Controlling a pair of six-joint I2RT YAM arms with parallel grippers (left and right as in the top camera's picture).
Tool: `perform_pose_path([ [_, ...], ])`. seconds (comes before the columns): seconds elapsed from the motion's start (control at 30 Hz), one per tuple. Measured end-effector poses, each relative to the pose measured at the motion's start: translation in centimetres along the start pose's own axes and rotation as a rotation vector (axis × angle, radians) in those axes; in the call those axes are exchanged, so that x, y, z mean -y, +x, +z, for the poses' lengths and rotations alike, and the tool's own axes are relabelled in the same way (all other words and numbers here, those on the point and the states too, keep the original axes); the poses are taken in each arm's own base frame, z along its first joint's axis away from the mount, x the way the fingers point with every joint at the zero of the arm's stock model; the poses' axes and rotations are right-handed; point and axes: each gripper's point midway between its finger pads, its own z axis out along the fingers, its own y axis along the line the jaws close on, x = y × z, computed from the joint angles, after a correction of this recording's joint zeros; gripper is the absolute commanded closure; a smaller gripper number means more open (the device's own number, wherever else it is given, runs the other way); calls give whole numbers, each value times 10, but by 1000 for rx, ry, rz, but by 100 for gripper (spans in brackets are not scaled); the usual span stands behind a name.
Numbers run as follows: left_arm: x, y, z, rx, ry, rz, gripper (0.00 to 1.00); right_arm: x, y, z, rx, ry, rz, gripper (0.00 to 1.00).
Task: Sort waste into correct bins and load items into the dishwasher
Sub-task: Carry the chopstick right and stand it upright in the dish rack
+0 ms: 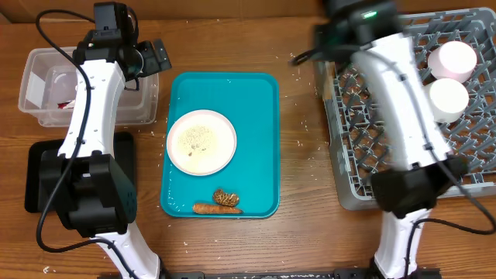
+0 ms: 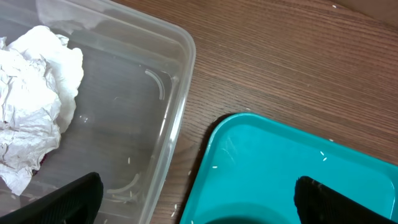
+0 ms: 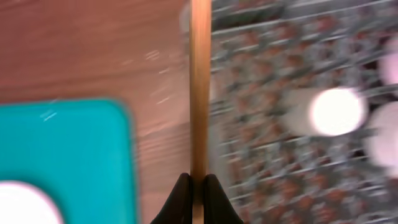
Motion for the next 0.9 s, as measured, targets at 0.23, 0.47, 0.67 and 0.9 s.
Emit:
perform_pose_path([
  [0.23, 0, 0, 0, 0, 0, 0, 0, 71, -24, 18, -10, -122, -35, 96],
  [0.47, 0, 0, 0, 0, 0, 0, 0, 68, 0, 55, -102, -286, -136, 92],
  [0.67, 0, 0, 0, 0, 0, 0, 0, 51, 32, 93, -185, -356, -187, 62],
  [0.9, 0, 0, 0, 0, 0, 0, 0, 46, 48, 100, -239, -375, -173, 54],
])
